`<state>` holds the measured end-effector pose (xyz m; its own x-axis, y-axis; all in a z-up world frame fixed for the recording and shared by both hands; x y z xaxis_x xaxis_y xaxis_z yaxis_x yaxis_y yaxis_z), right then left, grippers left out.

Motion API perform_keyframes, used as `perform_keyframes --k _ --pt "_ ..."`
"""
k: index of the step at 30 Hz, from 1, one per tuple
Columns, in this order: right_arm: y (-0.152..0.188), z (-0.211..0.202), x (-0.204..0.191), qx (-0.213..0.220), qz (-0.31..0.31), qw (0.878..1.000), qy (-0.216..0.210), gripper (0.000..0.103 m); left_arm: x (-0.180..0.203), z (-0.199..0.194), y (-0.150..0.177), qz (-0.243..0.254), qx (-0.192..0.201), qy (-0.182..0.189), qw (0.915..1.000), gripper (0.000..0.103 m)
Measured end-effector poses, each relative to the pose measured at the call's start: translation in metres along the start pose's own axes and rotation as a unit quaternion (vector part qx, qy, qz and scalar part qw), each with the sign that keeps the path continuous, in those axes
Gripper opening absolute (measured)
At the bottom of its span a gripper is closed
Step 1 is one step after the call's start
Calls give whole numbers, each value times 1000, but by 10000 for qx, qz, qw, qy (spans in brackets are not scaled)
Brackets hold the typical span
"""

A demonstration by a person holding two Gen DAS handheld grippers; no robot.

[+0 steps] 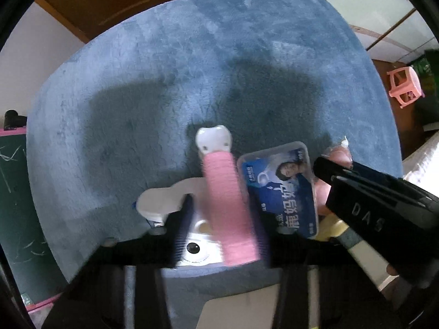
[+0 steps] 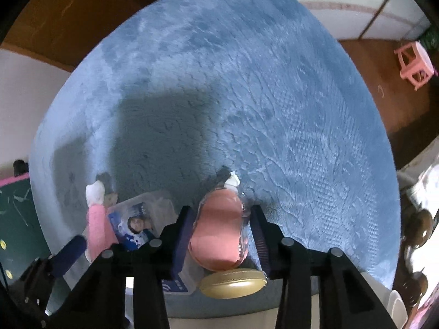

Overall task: Organize rigid objects
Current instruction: 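Grasp the pink hair roller with the left tool while the right tool grasps the pink tape dispenser, then carry the roller and tape dispenser into the tray and open both tools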

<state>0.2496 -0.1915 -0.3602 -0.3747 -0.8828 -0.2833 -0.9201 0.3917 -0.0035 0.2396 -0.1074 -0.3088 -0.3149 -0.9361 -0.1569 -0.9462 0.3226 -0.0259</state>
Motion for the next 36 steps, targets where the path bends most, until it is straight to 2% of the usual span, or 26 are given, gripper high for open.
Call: perform_keyframes --k 2,6,11,21,25,29,36 --pt "4 -8 -5 160 -155 9997 47 40 4 -1 0 54 19 -50 10000 27" --pt "9 -26 -17 407 -261 9988 -19 40 -1 -7 1 -94 81 159 9998 26" --pt "14 -52 -17 744 -378 9964 -148 39 -10 -29 3 -248 328 250 9988 26" --pt "36 -136 1 1357 -725 9847 -820 39 -42 -101 31 -323 1049 474 9928 26" --pt "58 -175 0 1605 -1096 9765 -934 39 -43 -136 55 -307 1361 558 9886 26" --pt "90 -201 1 1700 -1610 9690 -793 39 -33 -160 85 -205 1571 571 9857 26" --pt "160 -209 13 1440 -2393 9590 -487 39 -13 -161 140 -199 1595 461 9859 26"
Point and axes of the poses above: each gripper's, at about its wrist camera, not at the fingertips, and z roughly the way its jaws point, x to its right, y to its underside, the point moved 6 cm from there along z, roughly the way its jaws point, and after that the axes turned 5 degrees about -y, right-handed, at the moved point
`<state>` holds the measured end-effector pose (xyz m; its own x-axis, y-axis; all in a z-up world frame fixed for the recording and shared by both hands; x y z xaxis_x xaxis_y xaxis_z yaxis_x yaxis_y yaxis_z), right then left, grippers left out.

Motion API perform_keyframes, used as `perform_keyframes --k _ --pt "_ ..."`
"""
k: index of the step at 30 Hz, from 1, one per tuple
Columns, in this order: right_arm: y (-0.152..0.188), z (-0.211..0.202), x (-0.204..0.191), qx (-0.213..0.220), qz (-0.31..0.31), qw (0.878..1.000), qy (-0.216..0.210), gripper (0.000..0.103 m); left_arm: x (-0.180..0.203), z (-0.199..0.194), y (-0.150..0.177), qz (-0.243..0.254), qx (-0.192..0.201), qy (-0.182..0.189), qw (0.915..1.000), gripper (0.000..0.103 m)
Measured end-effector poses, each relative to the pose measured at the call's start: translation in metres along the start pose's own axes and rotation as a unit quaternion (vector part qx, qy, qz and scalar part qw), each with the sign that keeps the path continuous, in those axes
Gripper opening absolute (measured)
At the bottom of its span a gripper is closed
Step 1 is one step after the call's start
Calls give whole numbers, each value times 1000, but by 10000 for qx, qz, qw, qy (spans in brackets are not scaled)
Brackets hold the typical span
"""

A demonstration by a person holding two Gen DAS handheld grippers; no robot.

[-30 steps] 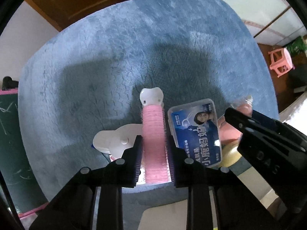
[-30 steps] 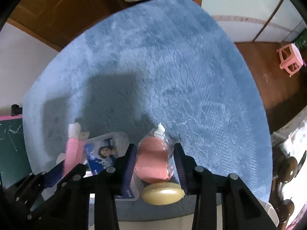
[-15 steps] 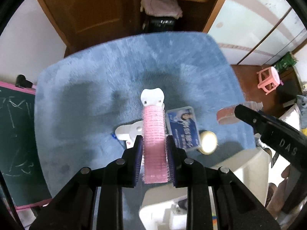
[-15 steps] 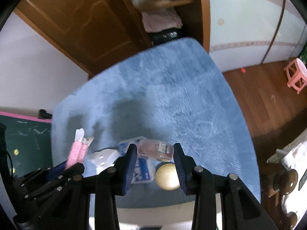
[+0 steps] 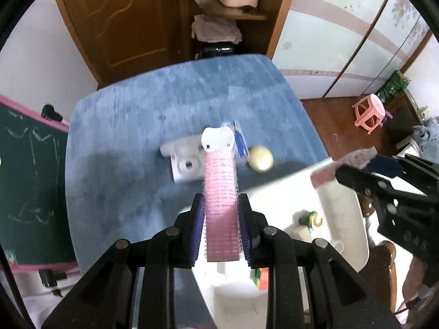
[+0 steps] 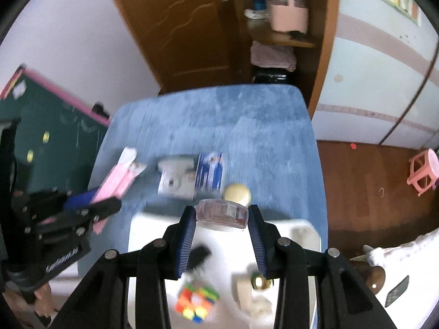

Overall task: Organize rigid objects
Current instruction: 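Carry the roller and tape dispenser into the tray and open both tools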

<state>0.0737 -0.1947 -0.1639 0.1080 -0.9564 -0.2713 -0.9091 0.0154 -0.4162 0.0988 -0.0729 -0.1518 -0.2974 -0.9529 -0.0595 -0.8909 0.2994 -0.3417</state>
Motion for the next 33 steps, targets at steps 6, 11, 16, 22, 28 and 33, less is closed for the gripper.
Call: perform_keyframes --k 6,11,16,22,28,33 --pt "70 10 -7 -752 -490 9960 39 39 16 16 50 58 -280 -58 9996 26" --pt "122 39 -2 -1491 -717 9861 157 39 25 40 83 81 -575 -98 9983 26" --pt "141 67 4 -1770 -728 9811 287 39 25 69 96 -5 -666 -167 9976 26" --pt "135 89 5 -1468 -779 9842 606 40 21 98 101 -230 -641 -110 9976 27" --pt "130 91 5 -1112 -786 9876 779 51 19 105 101 -356 -473 -222 9980 46" --pt "126 82 -1 -864 -786 9906 715 51 16 98 102 -444 -303 -179 9984 73"
Point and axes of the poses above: each gripper's, at about its wrist camera, not at the fingertips, and z roughly the way its jaws point, x to its right, y to its underside, the point moved 6 cm from there along z, roughly the way its jaws point, and after that the axes turned 5 degrees about -y, right-handed, at the moved point
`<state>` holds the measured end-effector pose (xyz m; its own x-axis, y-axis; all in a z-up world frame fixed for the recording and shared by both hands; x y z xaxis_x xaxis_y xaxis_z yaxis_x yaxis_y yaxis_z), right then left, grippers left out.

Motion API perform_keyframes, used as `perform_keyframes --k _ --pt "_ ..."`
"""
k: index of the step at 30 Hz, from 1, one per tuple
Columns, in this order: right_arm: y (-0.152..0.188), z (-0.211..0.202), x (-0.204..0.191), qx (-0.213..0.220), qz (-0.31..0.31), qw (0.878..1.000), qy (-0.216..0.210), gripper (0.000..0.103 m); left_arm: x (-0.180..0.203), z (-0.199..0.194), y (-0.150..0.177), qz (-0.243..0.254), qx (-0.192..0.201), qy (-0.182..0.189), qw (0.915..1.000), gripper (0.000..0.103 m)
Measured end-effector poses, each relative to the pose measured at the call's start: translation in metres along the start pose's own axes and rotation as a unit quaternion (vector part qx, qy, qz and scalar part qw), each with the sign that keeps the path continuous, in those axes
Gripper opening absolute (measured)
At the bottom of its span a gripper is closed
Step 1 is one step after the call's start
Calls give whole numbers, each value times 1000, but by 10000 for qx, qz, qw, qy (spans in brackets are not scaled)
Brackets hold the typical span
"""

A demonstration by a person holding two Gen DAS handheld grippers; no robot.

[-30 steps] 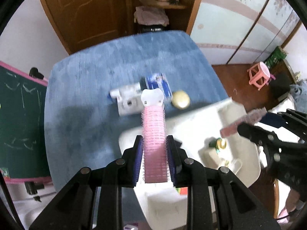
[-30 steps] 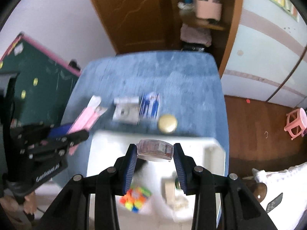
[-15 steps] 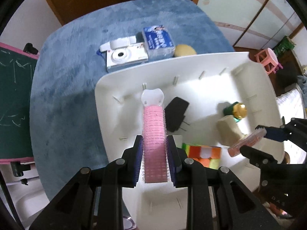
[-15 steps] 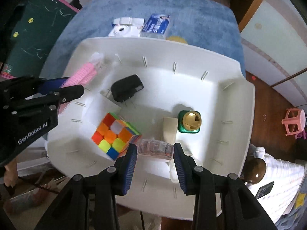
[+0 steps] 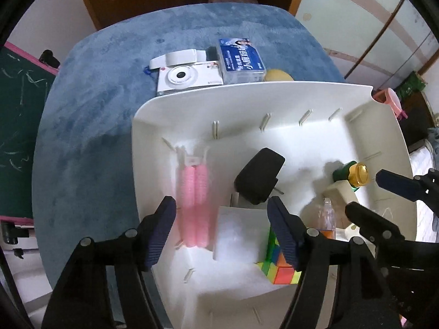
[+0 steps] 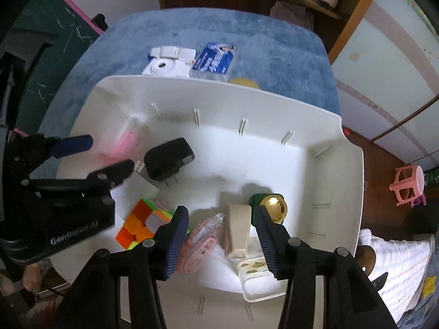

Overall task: Organize rigid objects
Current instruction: 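Carry the roller and tape dispenser into the tray and open both tools, then grasp the blue floss box with the right tool while the left tool reaches the white device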

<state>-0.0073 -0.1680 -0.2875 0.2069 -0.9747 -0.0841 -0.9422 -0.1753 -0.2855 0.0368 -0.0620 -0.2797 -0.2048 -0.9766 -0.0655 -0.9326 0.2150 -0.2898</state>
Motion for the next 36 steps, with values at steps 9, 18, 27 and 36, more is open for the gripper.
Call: perform_keyframes --k 9,18,27,36 --pt "-8 -27 4 367 139 9992 -3 51 -7 -37 -6 -132 327 -92 9993 78" --pt "-19 -75 0 929 115 9956 -79 51 -22 -90 -18 -416 773 -115 9961 78" --pt "-35 -114 -7 1430 6 9894 -237 51 -28 -139 -34 -643 1278 -159 9896 83" --pt "-58 -137 -10 1746 -82 9842 -293 51 -36 -164 -50 -752 1614 -357 9834 84"
Point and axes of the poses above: each gripper's, at about its wrist camera, not at the fingertips, and z roughly the way its jaws point, x to its right, y to its underside, the point moved 6 cm from there along z, roughly the way its jaws point, and after that the axes turned 5 degrees about -y, right-handed, at the moved point
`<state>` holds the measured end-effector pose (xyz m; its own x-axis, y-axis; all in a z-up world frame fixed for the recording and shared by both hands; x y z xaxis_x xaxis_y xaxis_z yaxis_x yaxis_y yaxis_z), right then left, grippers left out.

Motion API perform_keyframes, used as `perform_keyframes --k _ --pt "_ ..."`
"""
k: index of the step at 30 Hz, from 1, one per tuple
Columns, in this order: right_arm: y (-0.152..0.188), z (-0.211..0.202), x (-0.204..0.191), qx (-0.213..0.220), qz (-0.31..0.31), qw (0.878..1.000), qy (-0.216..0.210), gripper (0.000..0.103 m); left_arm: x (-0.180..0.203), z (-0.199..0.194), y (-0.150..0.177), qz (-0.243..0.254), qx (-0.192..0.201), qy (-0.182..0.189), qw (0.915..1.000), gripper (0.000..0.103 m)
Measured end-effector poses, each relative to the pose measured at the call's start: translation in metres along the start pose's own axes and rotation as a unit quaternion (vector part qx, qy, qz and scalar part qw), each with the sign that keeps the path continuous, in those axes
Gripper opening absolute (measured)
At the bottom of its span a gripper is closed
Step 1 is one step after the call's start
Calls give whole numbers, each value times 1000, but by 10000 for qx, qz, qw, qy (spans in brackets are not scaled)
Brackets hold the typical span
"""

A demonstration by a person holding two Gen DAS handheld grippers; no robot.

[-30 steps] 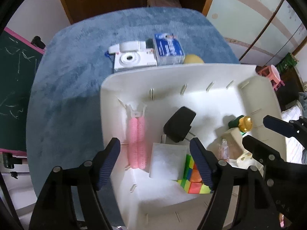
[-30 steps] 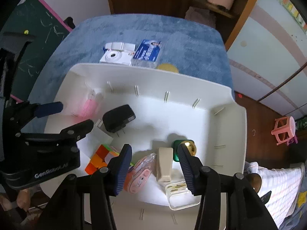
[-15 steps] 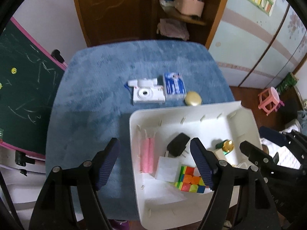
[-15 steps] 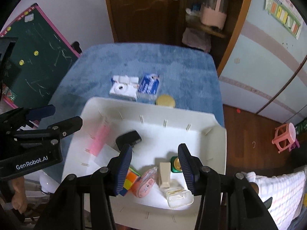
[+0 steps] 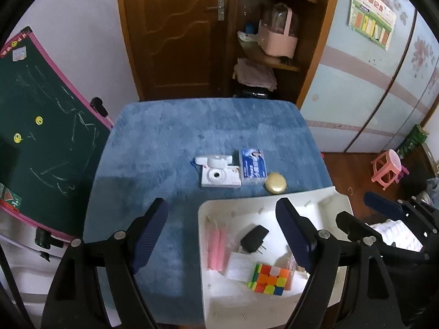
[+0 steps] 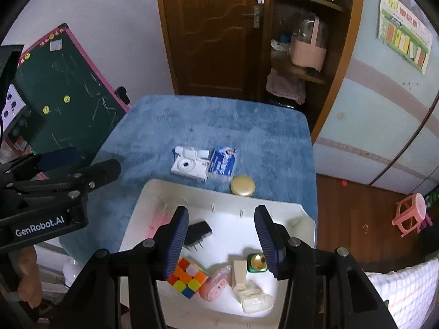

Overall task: Organize rigid objects
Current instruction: 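Grasp the blue floss box with the right tool while the left tool reaches the white device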

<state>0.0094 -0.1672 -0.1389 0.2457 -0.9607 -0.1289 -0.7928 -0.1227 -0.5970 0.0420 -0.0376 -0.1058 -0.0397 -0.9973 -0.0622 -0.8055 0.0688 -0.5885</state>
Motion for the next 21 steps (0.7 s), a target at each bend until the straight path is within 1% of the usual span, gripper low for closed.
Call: perform_keyframes --k 9,12,17,21 --pt "-25 0 -1 204 -129 9997 87 51 -9 3 -17 0 52 -153 9999 84" --pt "-32 2 -1 257 -138 9995 138 59 -13 7 -24 7 54 -195 9998 84" --pt "-41 11 1 236 -104 9995 196 60 -21 18 -33 30 11 -232 9997 84" --pt "-48 22 4 141 -3 9998 161 60 -24 28 -40 129 -33 -278 9995 84"
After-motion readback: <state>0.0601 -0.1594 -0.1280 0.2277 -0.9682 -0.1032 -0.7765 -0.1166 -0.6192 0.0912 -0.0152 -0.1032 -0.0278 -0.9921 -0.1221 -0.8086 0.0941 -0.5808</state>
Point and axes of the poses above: each gripper's, at about its wrist camera, not at the fingertips, and z roughly the way its jaws point, x to its right, y to its underside, the point moved 6 cm from there along z, roughly the way its jaws point, and after that the axes turned 5 degrees about -y, right-handed, at the moved point
